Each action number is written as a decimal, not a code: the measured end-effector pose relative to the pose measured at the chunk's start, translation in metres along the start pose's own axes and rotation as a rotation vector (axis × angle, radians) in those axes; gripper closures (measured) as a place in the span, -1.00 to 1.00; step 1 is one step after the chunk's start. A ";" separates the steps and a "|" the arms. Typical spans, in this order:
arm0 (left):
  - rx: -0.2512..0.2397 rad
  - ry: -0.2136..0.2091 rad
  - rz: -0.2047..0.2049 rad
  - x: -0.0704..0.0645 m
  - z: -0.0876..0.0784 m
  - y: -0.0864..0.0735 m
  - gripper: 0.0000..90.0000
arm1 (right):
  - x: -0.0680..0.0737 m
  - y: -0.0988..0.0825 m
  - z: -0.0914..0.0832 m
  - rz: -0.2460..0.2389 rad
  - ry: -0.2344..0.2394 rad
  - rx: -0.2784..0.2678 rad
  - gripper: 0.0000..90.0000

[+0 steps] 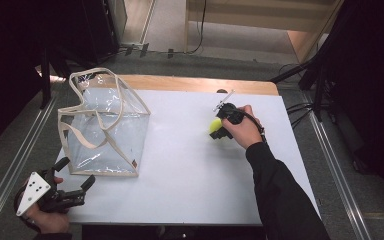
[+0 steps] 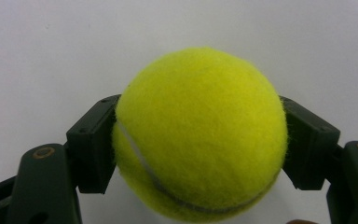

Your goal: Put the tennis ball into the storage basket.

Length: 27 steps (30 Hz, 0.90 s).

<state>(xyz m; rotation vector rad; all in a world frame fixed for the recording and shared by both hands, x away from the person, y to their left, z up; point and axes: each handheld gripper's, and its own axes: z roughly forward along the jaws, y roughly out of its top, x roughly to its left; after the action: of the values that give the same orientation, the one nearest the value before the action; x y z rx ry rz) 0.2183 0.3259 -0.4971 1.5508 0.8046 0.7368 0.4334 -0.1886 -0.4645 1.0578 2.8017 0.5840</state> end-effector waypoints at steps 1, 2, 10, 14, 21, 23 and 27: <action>0.000 0.000 0.000 0.000 0.000 0.000 -1.00 | 0.001 0.001 -0.001 -0.001 -0.001 0.001 -0.50; 0.000 0.000 0.000 0.000 0.000 0.000 -1.00 | 0.002 0.003 -0.001 -0.006 -0.003 -0.004 -0.50; -0.002 -0.001 -0.003 0.000 0.000 0.000 -1.00 | 0.009 0.012 -0.002 -0.038 0.005 0.004 -0.50; -0.001 -0.003 -0.003 0.001 0.000 0.000 -1.00 | 0.014 0.017 -0.005 -0.059 0.007 -0.002 -0.50; -0.001 -0.003 -0.003 0.000 0.000 0.000 -1.00 | 0.022 0.026 -0.008 -0.081 0.011 -0.016 -0.50; -0.001 -0.003 -0.002 0.000 0.000 0.000 -1.00 | 0.023 0.029 -0.009 -0.086 0.012 -0.014 -0.50; 0.000 -0.004 -0.001 0.000 0.000 0.000 -1.00 | 0.025 0.032 -0.009 -0.095 0.014 -0.014 -0.50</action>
<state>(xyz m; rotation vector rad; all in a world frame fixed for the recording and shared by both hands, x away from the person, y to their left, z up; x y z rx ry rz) 0.2184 0.3262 -0.4970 1.5509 0.8023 0.7334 0.4321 -0.1533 -0.4427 0.9155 2.8367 0.6017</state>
